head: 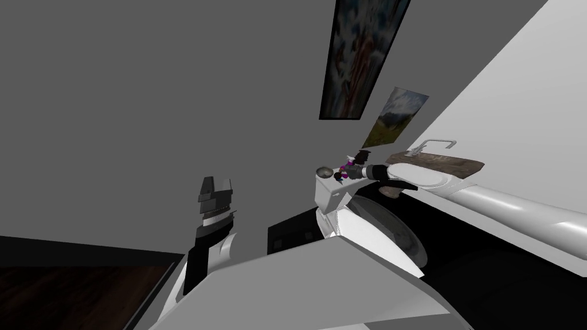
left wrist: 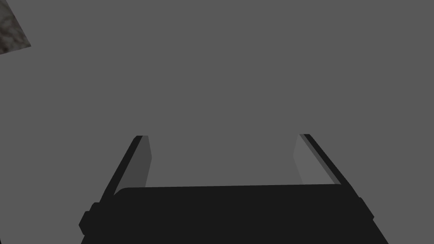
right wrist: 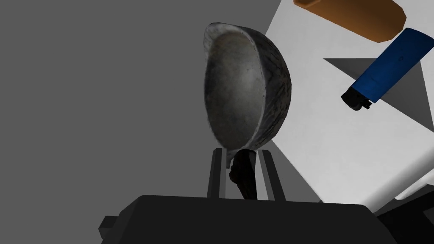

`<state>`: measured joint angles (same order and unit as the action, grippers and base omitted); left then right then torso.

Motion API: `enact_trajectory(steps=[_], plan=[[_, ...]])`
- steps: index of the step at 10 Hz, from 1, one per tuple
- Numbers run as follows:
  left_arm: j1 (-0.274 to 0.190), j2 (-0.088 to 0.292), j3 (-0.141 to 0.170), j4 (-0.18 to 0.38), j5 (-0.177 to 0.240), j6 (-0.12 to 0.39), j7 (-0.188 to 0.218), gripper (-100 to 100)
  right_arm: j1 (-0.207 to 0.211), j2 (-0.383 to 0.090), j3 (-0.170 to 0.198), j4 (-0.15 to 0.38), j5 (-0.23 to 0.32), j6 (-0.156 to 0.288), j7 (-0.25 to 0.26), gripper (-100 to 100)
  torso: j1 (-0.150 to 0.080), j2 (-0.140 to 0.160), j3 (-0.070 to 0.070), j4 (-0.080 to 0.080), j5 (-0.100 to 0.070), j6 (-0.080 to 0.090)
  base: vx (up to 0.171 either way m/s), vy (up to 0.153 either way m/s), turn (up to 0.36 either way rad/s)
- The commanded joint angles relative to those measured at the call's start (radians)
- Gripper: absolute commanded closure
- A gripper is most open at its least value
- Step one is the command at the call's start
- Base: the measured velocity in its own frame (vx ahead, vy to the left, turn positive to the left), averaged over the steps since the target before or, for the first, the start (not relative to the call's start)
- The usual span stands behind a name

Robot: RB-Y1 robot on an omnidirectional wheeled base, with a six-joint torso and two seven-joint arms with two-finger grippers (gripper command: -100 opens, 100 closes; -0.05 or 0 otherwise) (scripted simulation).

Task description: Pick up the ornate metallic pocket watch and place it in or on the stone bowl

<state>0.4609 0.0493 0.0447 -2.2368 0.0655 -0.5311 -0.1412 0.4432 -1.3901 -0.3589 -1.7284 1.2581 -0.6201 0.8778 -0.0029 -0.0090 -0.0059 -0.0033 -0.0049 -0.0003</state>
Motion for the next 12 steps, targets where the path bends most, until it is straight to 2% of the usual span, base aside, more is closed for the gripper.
enact_trajectory(steps=[1,9,10,11,12], plan=[[0.0,0.0,0.0,0.0,0.0,0.0,0.0,0,-0.003,-0.021,-0.015,0.021,-0.037,-0.025,-0.041,100,0.0,0.0,0.0,0.0,0.0,0.0,0.056,0.014,0.061],[0.0,0.0,0.0,0.0,0.0,0.0,0.0,0,-0.031,-0.132,-0.055,0.106,-0.18,-0.128,-0.202,100,0.001,-0.001,0.0,0.0,0.0,0.0,0.055,0.019,0.077],[0.0,0.0,0.0,0.0,0.0,0.0,0.0,0,-0.029,-0.124,-0.05,0.098,-0.168,-0.116,-0.19,100,0.0,-0.001,-0.001,0.0,0.0,0.0,0.029,0.003,0.029],[0.0,0.0,0.0,0.0,0.0,0.0,0.0,0,-0.03,-0.126,-0.051,0.099,-0.17,-0.119,-0.194,-100,-0.001,0.001,0.0,0.0,-0.001,0.001,0.006,0.002,0.0],[0.0,0.0,0.0,0.0,0.0,0.0,0.0,0,-0.03,-0.125,-0.051,0.099,-0.17,-0.118,-0.194,-100,-0.002,0.003,0.001,0.0,-0.002,0.002,0.0,0.0,0.0]])
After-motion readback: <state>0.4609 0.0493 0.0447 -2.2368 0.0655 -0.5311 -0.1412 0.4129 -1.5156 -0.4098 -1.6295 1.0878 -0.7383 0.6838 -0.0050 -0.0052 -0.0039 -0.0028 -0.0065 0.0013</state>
